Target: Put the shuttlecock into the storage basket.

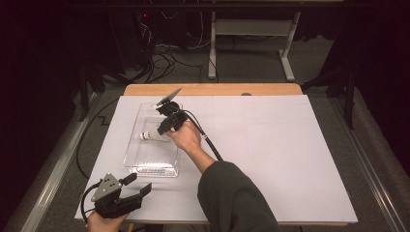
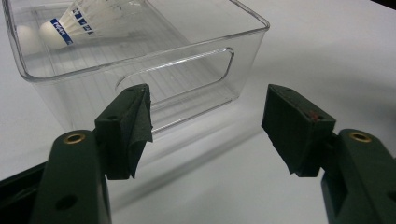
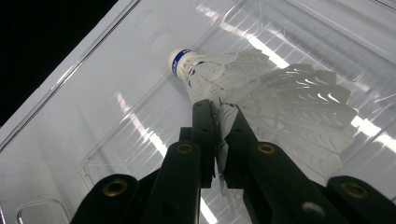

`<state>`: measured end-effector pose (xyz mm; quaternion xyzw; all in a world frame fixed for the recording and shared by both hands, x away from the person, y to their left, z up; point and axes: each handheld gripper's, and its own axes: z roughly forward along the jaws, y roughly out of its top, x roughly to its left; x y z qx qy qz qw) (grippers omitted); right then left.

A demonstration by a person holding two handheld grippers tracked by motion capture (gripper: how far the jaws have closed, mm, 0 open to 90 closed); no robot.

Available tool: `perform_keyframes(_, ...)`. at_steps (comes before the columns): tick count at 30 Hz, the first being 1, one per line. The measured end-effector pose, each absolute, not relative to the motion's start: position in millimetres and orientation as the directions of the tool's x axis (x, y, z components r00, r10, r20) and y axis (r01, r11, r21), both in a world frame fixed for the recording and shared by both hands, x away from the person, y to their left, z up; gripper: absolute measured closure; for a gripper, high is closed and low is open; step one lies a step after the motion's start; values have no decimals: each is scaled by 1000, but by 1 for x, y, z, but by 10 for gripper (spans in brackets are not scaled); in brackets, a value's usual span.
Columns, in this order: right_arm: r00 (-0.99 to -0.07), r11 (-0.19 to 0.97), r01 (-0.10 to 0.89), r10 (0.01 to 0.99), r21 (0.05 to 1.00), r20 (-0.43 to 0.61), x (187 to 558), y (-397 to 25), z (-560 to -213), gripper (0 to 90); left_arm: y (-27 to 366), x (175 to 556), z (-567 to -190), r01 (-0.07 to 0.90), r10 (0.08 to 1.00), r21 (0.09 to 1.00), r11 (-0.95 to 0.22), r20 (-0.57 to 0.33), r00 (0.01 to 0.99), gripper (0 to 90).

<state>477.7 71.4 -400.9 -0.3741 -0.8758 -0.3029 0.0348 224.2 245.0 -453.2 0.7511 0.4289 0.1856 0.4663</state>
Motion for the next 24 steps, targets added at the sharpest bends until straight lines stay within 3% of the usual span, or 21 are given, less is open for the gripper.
perform_keyframes(7,-716,558,682,641,472,277,475,74,-401,740,245,224,-453,470,818,860,-199,-118,563,336)
perform_keyframes(14,-713,580,689,652,435,259,475,71,-398,695,244,224,-453,471,817,858,-205,-116,565,337)
perform_keyframes(20,-715,585,685,654,434,246,473,67,-393,694,244,224,-453,471,817,858,-205,-116,566,337)
perform_keyframes(24,-716,588,683,657,434,236,470,65,-392,781,244,224,-453,471,817,858,-204,-115,565,337)
